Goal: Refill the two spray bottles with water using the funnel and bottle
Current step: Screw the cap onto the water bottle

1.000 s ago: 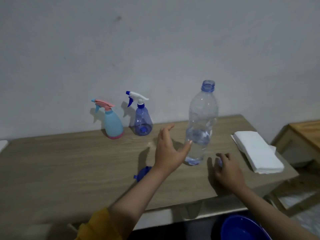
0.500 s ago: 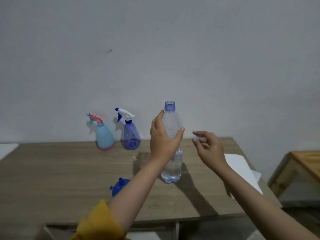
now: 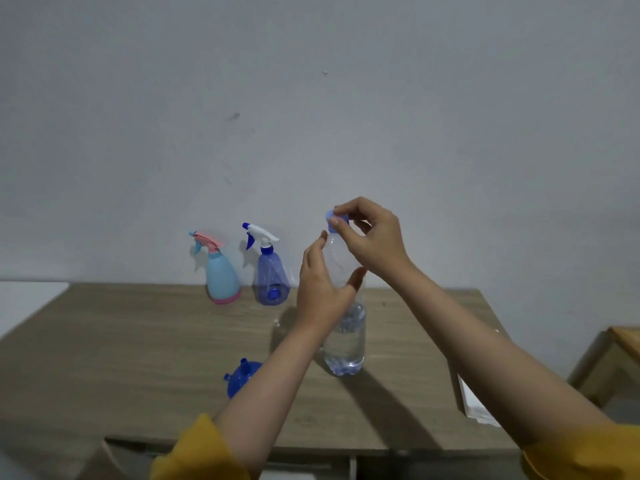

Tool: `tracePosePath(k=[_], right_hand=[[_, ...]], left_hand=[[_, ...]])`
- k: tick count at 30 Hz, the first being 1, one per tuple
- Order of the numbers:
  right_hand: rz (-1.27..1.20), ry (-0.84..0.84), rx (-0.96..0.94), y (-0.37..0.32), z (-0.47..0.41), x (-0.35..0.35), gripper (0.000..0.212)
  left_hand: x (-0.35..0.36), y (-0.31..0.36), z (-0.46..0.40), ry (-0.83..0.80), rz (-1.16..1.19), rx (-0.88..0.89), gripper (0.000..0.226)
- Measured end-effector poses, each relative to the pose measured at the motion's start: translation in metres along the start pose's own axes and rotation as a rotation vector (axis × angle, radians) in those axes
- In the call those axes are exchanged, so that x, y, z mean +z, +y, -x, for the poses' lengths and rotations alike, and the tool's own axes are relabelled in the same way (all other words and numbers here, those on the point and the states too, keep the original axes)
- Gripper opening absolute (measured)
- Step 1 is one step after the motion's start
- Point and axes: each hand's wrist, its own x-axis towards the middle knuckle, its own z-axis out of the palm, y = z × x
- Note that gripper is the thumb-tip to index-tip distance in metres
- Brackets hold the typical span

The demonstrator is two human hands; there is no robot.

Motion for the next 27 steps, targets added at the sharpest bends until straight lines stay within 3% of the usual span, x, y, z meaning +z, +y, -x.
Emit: tracePosePath(k=[5, 8, 15, 20, 27], right_hand=[[-0.161, 0.045, 0.078, 0.009, 0.006, 0.004, 0.007], [-0.176, 0.002, 0.061, 0.007, 0.007, 0.006, 0.009], [-0.207, -0.107, 0.231, -0.005, -0.009, 0.001, 0.018], [-0.302, -0.175, 0.237, -0.007, -0.014, -0.008, 0.007], [-0.182, 0.026, 0.198, -0.003, -0.008, 0.006, 0.026]], left_hand=[[0.001, 0.0, 0.0, 0.011, 0.003, 0.012, 0.079], [0.0, -0.001, 0.001, 0.023, 0.01, 0.015, 0.079], [-0.001, 0.001, 0.004, 0.009, 0.004, 0.007, 0.078], [-0.001, 0.001, 0.003, 0.022, 0.011, 0.008, 0.079], [-0.001, 0.001, 0.005, -0.006, -0.02, 0.019, 0.08]])
